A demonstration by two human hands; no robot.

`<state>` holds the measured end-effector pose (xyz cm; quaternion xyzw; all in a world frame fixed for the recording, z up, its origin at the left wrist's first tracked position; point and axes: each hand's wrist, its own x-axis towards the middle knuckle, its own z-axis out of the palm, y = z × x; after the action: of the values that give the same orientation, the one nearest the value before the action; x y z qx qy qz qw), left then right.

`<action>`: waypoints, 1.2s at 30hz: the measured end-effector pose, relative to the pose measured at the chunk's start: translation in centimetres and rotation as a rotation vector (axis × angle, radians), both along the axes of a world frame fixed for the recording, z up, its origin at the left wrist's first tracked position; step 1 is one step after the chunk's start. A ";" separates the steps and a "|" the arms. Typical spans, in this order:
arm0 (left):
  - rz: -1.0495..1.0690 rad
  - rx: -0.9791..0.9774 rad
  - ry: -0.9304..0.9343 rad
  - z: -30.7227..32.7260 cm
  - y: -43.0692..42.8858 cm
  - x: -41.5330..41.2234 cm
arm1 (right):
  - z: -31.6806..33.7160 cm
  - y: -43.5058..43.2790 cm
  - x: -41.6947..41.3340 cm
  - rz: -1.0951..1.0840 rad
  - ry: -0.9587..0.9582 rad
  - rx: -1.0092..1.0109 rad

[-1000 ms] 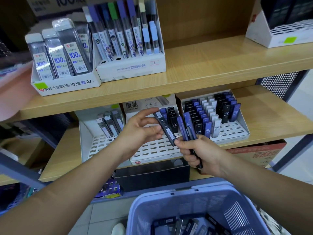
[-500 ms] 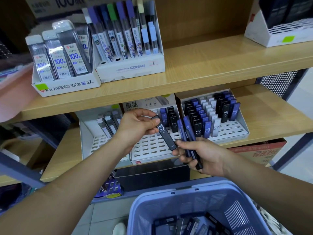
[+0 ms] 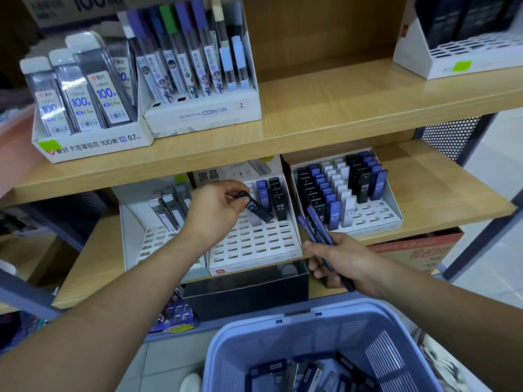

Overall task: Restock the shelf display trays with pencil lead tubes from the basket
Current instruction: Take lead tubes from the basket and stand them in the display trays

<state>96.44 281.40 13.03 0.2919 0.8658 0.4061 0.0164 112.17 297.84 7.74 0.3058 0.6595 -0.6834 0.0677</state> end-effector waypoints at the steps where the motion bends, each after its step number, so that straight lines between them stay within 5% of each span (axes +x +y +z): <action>1: -0.019 0.010 -0.013 0.1 0.2 0.0 | 0.1 0.2 0.2 0.040 -0.006 0.031; 6: -0.193 -0.072 0.032 0.2 1.6 1.0 | 2.3 2.5 1.8 0.392 -0.070 0.256; 11: -0.202 0.188 -0.073 0.9 4.4 4.1 | 3.7 9.1 5.0 0.593 -0.264 0.446; 16: -0.200 0.340 -0.092 1.9 9.4 6.4 | 4.2 14.1 7.9 0.305 -0.226 0.298; 24: -0.204 0.061 0.121 0.5 17.0 6.4 | 3.1 16.6 7.5 -0.288 -0.028 0.074; 36: -0.341 -0.208 0.231 -0.5 19.7 6.6 | 4.0 16.9 7.5 -0.282 0.048 0.012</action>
<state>103.05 301.11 12.53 0.4751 0.8374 0.2698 0.0156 119.68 314.76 11.70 0.3794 0.6157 -0.6891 -0.0464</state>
